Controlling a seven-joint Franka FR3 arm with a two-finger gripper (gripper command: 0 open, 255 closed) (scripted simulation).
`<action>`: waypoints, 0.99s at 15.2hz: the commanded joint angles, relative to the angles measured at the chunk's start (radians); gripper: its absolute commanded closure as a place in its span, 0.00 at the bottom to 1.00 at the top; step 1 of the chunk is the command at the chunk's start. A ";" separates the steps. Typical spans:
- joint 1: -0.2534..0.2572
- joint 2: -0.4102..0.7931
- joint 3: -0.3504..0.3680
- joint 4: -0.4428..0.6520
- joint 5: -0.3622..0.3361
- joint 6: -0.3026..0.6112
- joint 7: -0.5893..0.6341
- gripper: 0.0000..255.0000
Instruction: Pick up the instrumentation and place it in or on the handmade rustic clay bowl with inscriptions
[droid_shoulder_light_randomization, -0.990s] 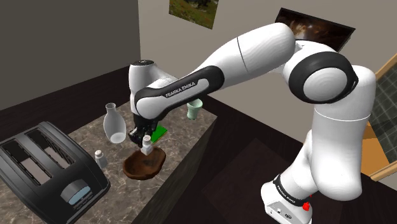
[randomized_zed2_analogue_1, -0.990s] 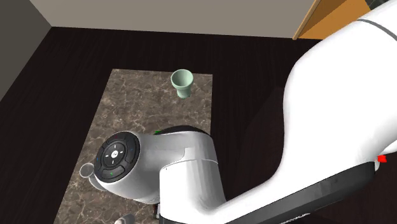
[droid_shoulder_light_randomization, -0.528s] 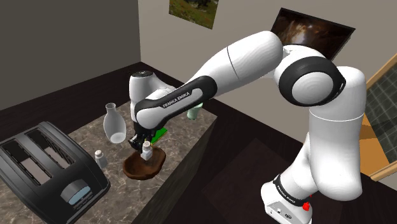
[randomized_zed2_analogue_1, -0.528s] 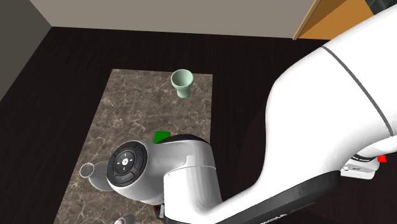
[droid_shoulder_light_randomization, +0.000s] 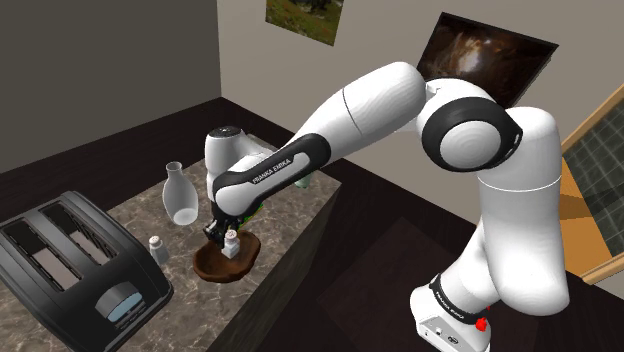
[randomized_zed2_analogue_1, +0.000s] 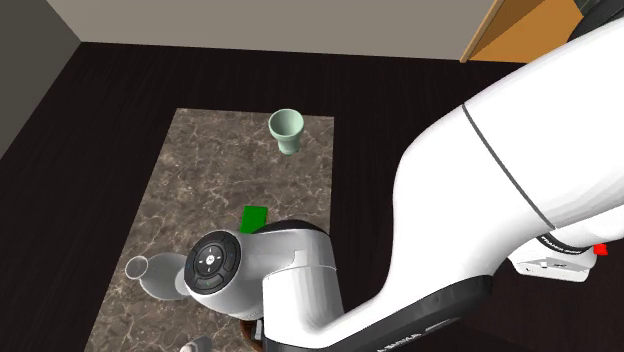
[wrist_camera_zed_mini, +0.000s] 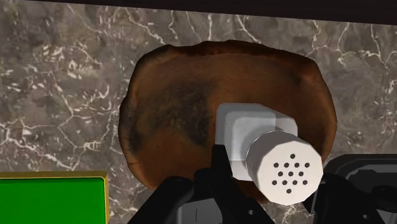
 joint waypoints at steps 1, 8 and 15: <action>0.001 0.006 0.000 0.002 0.000 0.004 0.001 1.00; 0.001 0.006 0.000 0.002 0.000 0.004 0.001 0.00; -0.005 -0.038 0.001 0.006 0.002 -0.044 -0.001 0.00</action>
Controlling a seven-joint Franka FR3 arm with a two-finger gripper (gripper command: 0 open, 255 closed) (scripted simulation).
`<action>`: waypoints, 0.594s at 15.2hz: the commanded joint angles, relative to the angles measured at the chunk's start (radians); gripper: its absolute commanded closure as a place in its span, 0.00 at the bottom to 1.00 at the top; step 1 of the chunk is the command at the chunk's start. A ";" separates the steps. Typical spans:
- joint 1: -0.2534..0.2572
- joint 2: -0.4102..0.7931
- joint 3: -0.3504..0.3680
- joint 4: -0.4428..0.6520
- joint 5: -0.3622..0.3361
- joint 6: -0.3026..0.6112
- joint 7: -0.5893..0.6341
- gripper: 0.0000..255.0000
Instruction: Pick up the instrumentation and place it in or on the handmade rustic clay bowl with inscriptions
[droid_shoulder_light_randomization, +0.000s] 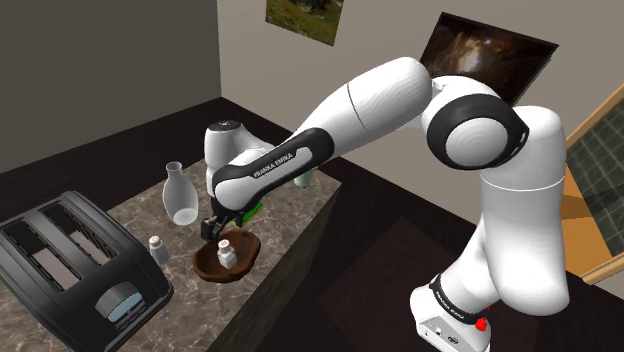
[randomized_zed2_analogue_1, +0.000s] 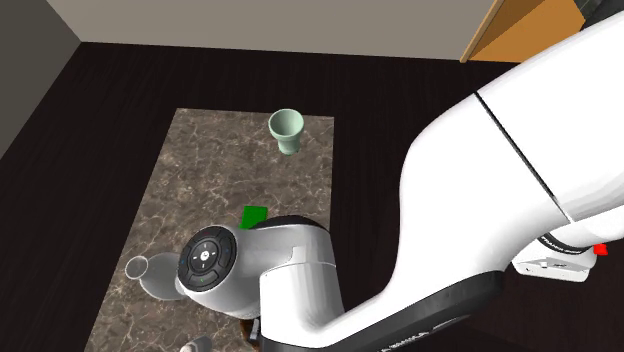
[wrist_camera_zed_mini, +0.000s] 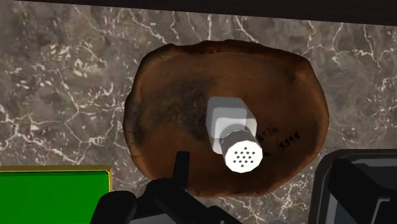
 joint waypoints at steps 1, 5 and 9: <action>-0.004 -0.035 0.001 0.008 0.001 -0.043 0.000 0.00; -0.007 -0.051 0.001 0.012 0.002 -0.064 0.000 0.00; -0.007 -0.051 0.001 0.012 0.002 -0.064 0.000 0.00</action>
